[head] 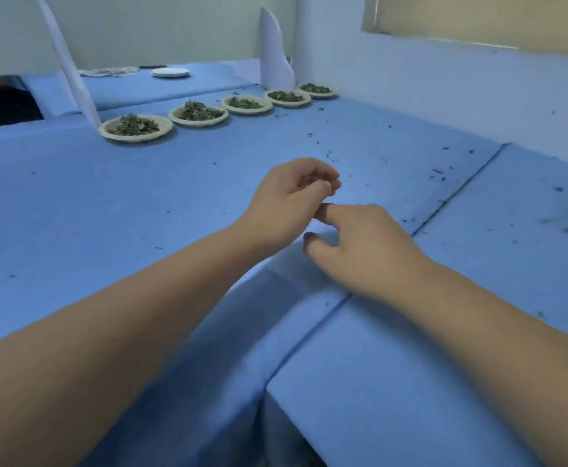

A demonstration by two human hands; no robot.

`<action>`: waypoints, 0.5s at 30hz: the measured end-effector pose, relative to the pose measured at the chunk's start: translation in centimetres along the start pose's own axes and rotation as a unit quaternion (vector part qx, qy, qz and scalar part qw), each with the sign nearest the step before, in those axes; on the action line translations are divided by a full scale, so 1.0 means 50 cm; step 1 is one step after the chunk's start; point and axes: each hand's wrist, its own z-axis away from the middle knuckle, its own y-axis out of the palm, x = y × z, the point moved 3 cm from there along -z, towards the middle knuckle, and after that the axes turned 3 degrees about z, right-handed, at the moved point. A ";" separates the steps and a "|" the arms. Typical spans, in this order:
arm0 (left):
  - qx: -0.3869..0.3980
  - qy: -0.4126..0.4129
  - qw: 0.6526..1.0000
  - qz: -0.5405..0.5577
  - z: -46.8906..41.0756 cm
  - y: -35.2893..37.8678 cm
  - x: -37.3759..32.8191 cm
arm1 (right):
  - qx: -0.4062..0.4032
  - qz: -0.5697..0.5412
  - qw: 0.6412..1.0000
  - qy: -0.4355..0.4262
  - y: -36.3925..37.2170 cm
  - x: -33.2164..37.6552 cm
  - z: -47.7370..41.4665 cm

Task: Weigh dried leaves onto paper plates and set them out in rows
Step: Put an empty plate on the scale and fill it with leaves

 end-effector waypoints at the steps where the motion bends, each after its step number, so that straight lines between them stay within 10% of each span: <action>1: 0.006 0.012 1.000 0.010 0.008 0.043 -0.019 | -0.020 -0.010 0.999 0.024 -0.033 -0.025 0.034; 9: 0.157 0.078 0.984 0.023 0.069 0.437 -0.100 | -0.168 0.018 0.971 0.170 -0.227 -0.225 0.437; 15: 0.189 0.273 0.941 -0.059 0.118 0.689 -0.185 | -0.310 0.030 0.890 0.334 -0.315 -0.368 0.681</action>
